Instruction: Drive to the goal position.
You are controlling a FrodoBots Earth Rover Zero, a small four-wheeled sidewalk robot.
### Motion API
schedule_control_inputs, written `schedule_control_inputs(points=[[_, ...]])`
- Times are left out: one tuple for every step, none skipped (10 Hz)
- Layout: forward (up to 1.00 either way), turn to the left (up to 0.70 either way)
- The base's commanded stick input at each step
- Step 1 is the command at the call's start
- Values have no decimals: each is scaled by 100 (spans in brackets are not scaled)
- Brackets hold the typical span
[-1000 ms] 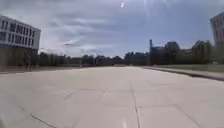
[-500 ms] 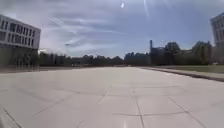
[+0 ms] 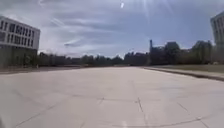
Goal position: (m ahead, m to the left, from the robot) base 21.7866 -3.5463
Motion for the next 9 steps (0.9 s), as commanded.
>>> schedule_control_inputs(points=[[50, 0], [50, 0], [50, 0], [50, 0], [50, 0], [50, 0], [50, 0], [50, 0], [50, 0]])
